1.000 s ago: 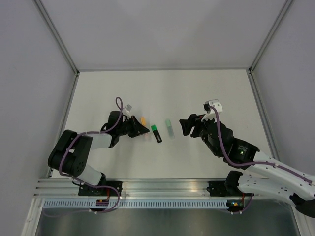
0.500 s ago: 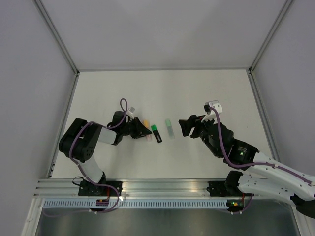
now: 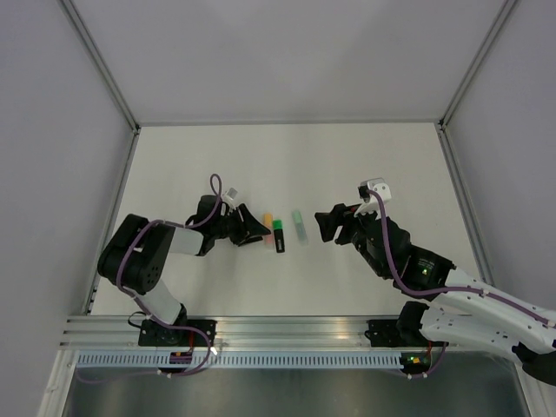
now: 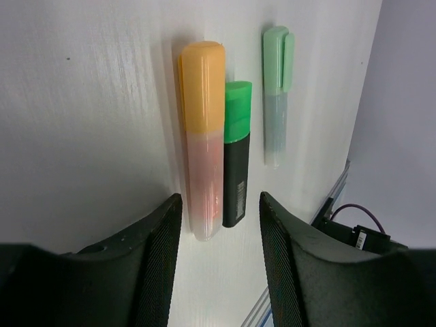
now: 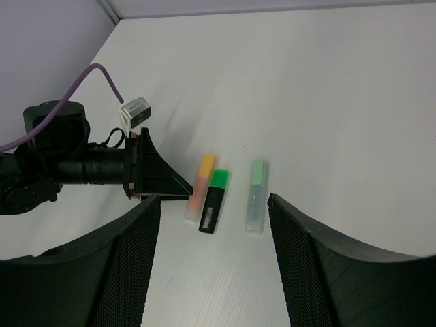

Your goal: Insert the pens into the pen caps

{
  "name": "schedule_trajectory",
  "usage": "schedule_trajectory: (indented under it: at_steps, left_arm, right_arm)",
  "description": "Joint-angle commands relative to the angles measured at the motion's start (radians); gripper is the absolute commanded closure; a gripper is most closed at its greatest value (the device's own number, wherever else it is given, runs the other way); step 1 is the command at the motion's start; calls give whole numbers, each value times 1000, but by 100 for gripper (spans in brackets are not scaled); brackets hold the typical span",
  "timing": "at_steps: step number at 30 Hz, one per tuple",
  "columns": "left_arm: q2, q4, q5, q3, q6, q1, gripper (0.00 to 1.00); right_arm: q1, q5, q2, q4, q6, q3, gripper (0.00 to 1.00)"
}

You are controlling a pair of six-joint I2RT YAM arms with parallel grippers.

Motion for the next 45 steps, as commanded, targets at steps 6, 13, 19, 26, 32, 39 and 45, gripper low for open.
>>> schedule_trajectory:
  at_steps: [6, 13, 19, 26, 32, 39, 45]
  left_arm:
    - [-225, -259, -183, 18, 73, -1, 43]
    - [-418, -365, -172, 87, 244, -4, 41]
    - [-518, -523, -233, 176, 453, -85, 0]
    - [-740, -340, -231, -37, 461, -114, 0]
    - [-903, -354, -232, -65, 524, -123, 0]
    - [-973, -345, -212, -86, 542, -123, 0]
    - [-955, -345, -177, -79, 558, -123, 0]
  right_arm:
    - [0, -13, 5, 35, -2, -7, 29]
    - [0, -91, 103, 61, 7, -13, 28]
    - [0, -128, 255, 76, 56, 5, 9]
    - [-31, -79, 318, 108, 105, -16, 2]
    - [-97, -208, 353, 176, 151, -53, 2]
    - [-126, -206, 315, 222, 165, -88, 2]
    - [-126, -145, 260, 211, 137, -102, 2]
